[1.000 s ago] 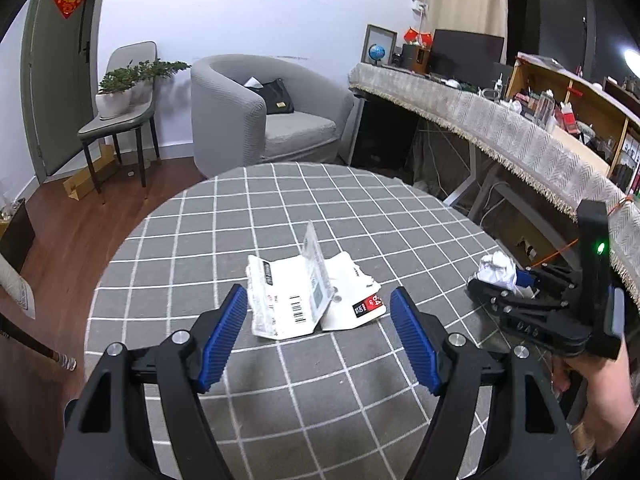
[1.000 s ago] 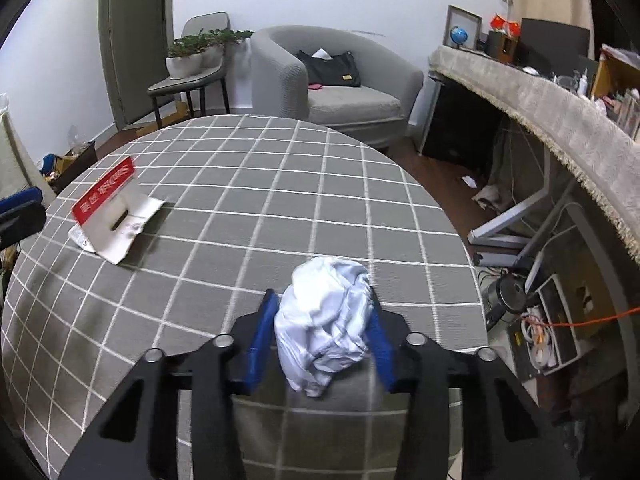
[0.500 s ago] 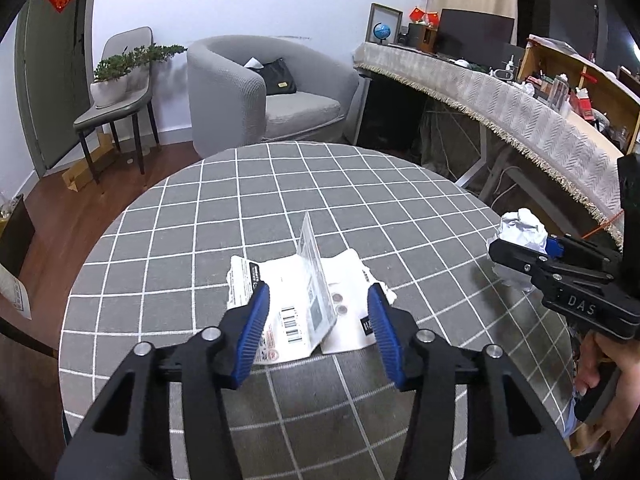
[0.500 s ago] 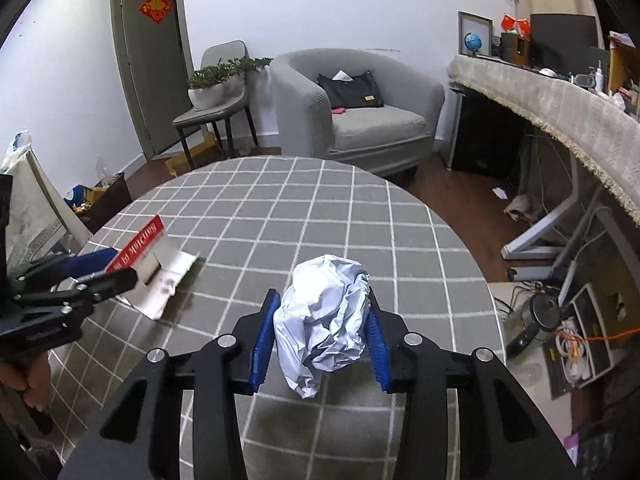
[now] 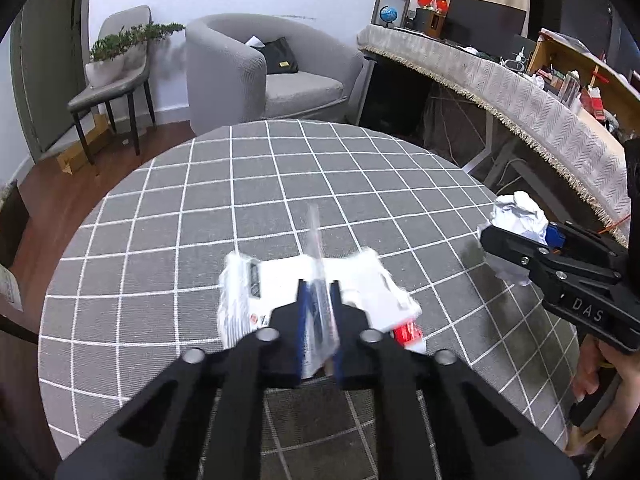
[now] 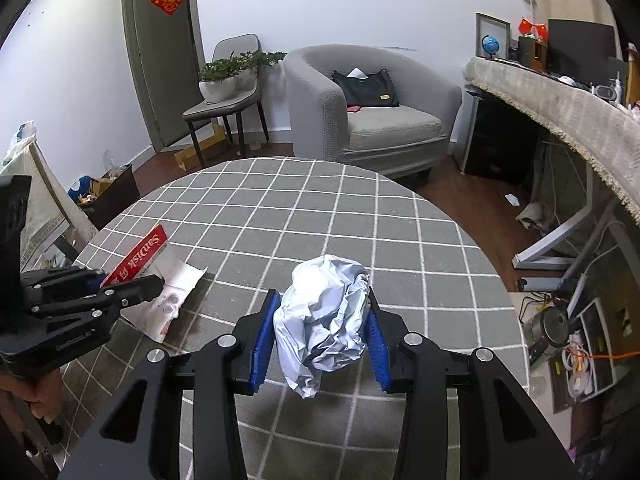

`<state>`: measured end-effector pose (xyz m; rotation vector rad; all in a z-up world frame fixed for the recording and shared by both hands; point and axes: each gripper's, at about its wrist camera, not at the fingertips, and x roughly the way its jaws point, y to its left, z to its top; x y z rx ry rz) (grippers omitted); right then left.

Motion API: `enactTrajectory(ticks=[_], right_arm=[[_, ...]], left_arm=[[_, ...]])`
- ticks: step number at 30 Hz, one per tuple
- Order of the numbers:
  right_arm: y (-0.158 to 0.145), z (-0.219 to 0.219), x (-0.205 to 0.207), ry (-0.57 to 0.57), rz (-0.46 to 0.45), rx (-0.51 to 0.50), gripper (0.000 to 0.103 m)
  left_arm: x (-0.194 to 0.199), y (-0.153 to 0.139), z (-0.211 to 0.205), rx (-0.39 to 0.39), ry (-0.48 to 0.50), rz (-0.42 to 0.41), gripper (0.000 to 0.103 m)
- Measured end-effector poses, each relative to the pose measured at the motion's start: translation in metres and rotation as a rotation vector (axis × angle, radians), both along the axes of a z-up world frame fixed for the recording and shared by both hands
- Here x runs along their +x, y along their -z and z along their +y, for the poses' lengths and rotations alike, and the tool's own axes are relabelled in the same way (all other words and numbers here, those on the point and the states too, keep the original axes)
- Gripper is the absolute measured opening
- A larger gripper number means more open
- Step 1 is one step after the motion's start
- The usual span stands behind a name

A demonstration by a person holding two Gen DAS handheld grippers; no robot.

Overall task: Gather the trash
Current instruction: 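Grasp the white printed box with the left tool while the right tool grasps the foil ball, then carry the white box and foil ball with both tools over the teal bin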

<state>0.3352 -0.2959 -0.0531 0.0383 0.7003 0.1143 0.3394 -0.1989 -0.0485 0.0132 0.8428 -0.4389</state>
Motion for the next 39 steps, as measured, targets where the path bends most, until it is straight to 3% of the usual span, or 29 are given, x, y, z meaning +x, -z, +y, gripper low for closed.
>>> enactTrajectory(ticks=[10,17,39], right_arm=[[-0.012,0.028,0.004,-0.034,-0.020,0.037,0.041],[-0.024,0.077,0.009,-0.096,-0.037,0.040,0.041],[-0.023,0.207,-0.005,-0.250,-0.045,0.052,0.041]], left_arm=[[-0.015,-0.013,0.024,0.012,-0.017,-0.035,0.002],[-0.030,-0.019,0.056,0.033,-0.015,-0.071,0.002],[-0.079,-0.022,0.197,0.027,-0.189,-0.040,0.002]])
